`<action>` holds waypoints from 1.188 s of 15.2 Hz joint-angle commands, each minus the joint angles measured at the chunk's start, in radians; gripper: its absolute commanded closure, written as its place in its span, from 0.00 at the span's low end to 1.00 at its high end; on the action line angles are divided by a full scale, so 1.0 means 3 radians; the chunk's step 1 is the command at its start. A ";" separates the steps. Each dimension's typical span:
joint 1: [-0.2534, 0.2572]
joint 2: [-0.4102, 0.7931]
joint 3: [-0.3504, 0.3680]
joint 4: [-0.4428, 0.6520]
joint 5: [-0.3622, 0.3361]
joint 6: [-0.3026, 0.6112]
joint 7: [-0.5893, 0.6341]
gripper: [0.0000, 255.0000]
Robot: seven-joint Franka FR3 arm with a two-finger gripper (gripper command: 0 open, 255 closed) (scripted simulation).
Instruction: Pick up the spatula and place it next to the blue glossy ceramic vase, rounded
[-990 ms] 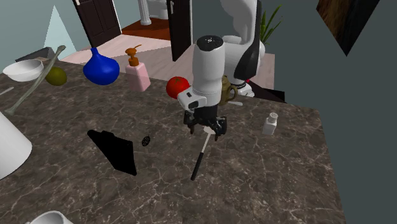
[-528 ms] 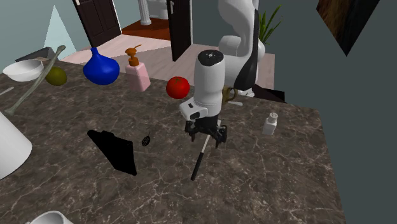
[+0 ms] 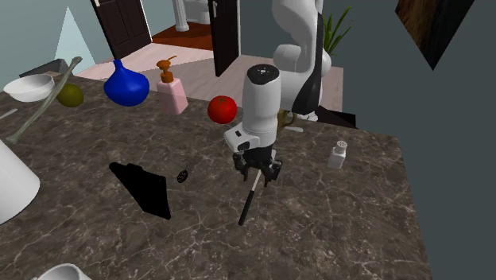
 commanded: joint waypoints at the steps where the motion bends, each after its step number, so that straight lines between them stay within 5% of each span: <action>1: 0.0000 0.0000 0.0000 0.0000 0.0000 0.0000 0.0000 1.00; 9: 0.0000 0.0000 0.0000 0.0000 0.0000 0.0000 0.0000 1.00; 18: -0.0010 -0.0226 0.0009 0.0162 0.0075 -0.0382 -0.0052 1.00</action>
